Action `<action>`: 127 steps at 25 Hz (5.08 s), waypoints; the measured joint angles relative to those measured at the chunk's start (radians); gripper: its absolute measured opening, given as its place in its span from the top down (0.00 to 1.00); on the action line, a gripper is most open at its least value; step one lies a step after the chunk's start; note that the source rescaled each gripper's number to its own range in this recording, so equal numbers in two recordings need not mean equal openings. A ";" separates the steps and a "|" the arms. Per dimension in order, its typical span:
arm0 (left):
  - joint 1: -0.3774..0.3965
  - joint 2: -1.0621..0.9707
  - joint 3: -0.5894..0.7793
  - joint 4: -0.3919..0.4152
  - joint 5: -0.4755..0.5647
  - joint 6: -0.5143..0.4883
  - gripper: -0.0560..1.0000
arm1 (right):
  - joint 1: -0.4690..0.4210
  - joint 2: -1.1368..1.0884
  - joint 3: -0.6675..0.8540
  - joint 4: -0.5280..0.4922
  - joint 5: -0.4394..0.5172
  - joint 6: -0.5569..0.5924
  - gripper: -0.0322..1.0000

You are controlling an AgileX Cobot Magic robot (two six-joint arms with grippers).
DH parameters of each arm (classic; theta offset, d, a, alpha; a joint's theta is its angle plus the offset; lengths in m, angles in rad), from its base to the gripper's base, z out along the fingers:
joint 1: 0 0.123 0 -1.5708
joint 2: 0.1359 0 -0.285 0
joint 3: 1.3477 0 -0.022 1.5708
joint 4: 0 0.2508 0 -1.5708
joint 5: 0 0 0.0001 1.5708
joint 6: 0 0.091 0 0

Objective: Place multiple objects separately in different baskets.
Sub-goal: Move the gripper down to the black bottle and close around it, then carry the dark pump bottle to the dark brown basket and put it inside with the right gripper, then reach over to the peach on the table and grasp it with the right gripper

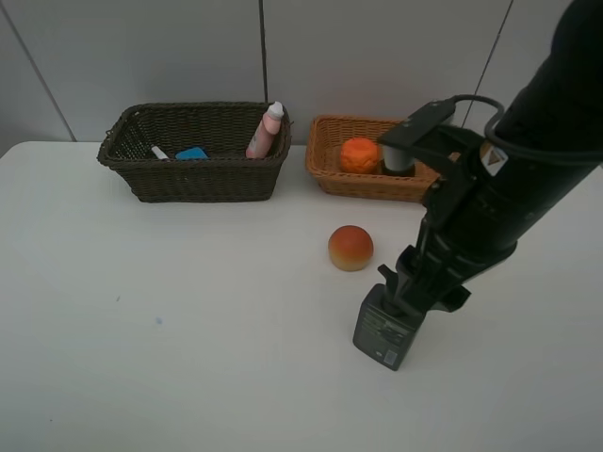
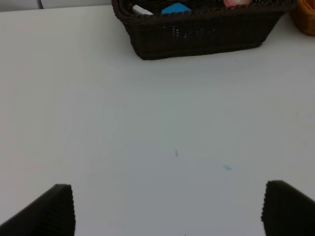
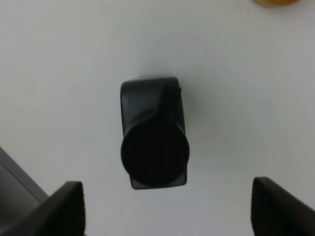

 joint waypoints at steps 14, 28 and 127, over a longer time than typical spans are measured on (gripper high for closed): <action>0.000 0.000 0.000 0.000 0.000 0.000 0.00 | 0.000 0.180 0.003 -0.016 -0.089 -0.034 0.30; 0.000 0.000 0.000 0.000 0.000 0.000 0.00 | 0.000 0.329 0.003 -0.004 -0.163 -0.034 0.37; 0.000 0.000 0.000 0.000 0.000 0.000 0.00 | -0.247 0.494 -0.438 0.067 -0.116 0.094 0.00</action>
